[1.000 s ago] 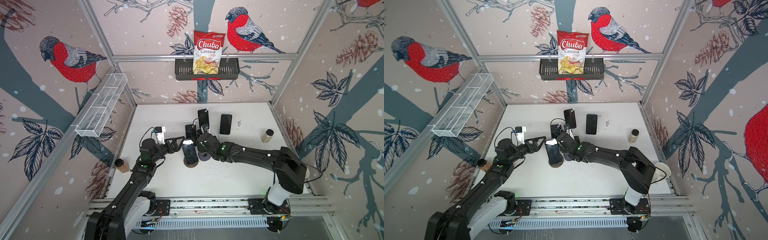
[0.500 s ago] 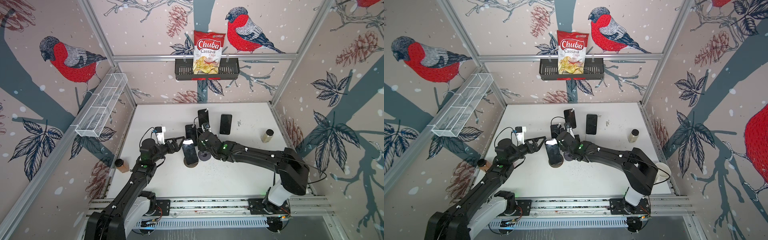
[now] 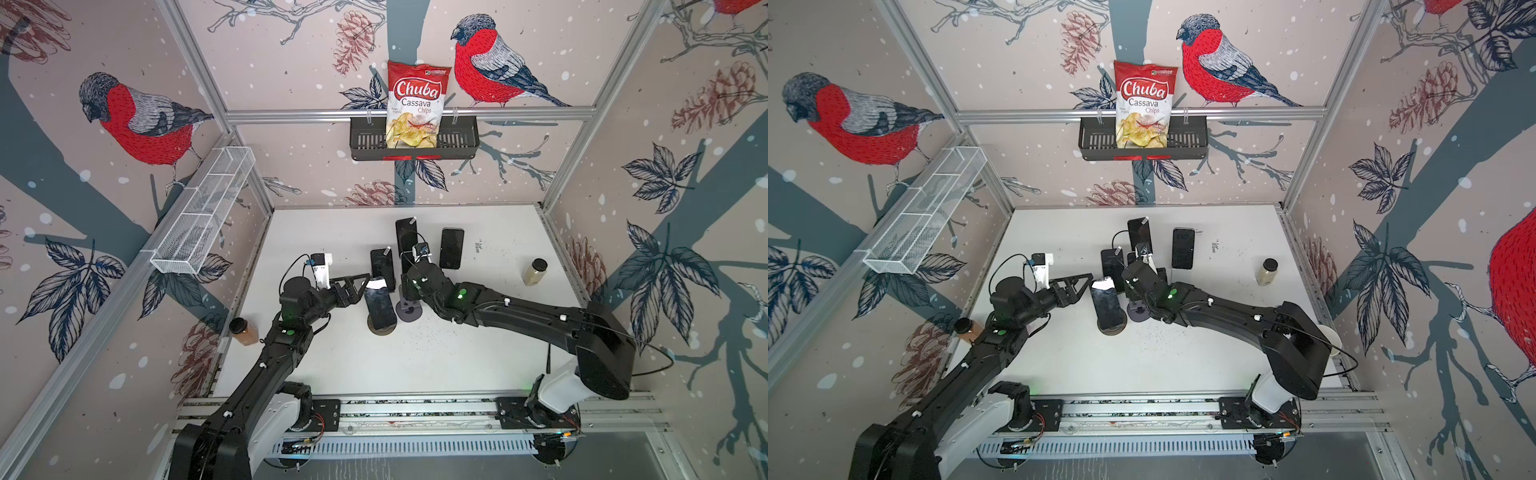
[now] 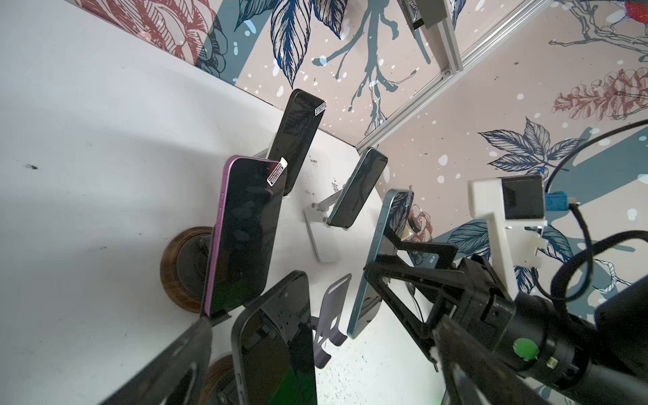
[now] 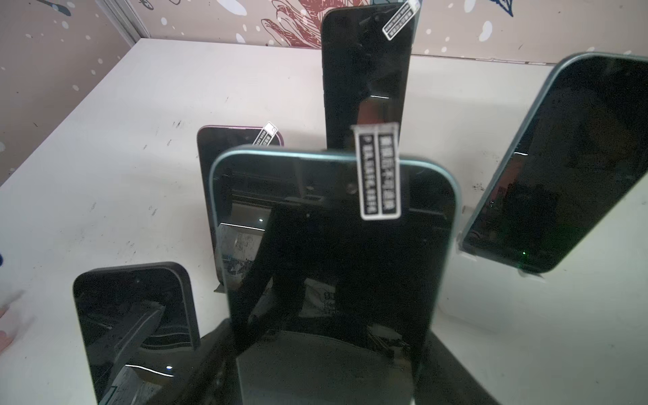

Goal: Remove the phone from the phone stand
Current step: Remove the phone from the phone stand, then place the phone at the center of the table.

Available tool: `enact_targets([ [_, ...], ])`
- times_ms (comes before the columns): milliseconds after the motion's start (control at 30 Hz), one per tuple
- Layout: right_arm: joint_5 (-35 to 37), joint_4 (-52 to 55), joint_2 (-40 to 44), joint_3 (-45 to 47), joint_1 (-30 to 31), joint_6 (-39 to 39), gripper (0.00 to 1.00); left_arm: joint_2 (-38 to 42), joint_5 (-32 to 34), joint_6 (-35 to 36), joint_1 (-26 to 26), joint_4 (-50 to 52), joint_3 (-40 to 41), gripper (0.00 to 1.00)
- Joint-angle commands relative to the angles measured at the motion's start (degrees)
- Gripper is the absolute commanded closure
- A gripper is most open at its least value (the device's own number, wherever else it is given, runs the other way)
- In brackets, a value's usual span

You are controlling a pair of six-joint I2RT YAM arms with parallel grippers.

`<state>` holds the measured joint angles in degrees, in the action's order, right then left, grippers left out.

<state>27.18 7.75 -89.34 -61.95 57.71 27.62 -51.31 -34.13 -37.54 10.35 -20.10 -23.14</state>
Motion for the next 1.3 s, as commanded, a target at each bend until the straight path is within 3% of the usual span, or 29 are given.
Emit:
enact_targets([
  [0, -0.5, -2.3, 1.7, 0.7, -0.6, 1.8, 0.33, 0.9, 0.2, 0.0, 0.1, 0.3, -1.0, 0.02],
  [833, -2.4, 0.5, 12.5, 11.4, -7.9, 3.8, 0.33, 3.0, -2.1, -0.4, 2.3, 0.2, -2.5, 0.03],
  [1267, -5.2, 1.0, 14.2, 16.6, -8.7, 5.2, 0.33, 2.0, 0.6, -1.1, 5.3, -0.2, -4.6, 0.03],
])
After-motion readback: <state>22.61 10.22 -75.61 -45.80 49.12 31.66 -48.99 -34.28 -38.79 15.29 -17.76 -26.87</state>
